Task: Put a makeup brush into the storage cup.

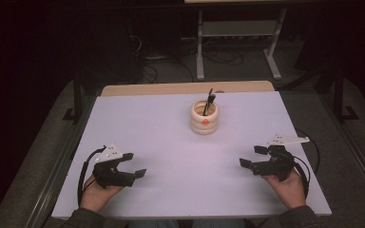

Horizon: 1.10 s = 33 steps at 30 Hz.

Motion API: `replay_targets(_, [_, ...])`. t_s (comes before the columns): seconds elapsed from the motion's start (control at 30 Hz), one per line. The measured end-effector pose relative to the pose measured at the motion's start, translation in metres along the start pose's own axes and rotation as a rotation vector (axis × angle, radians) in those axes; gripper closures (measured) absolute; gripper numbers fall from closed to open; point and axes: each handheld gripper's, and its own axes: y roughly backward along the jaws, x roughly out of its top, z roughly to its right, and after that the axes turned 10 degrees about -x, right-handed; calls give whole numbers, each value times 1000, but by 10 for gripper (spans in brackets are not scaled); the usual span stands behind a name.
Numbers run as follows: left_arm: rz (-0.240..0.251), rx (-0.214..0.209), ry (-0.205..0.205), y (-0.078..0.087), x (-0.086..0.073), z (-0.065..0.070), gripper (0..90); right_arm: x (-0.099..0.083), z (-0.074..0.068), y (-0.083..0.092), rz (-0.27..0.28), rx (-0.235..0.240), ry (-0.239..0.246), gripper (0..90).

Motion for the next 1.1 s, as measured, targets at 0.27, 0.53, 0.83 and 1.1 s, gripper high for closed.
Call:
replay_targets(0.27, [5,0,26,4,-13,0,213,-9,3,3,2,-9,-2,141])
replay_targets(0.53, [8,6,11,6,-19,1,214,-17,3,5,-10,-10,-14,141])
replay_targets(0.83, [-3,1,19,5,-24,2,214,-25,3,9,5,-11,-15,141])
replay_targets(1.1, [-7,-5,2,3,-26,4,215,-29,-1,8,-5,-11,-8,141])
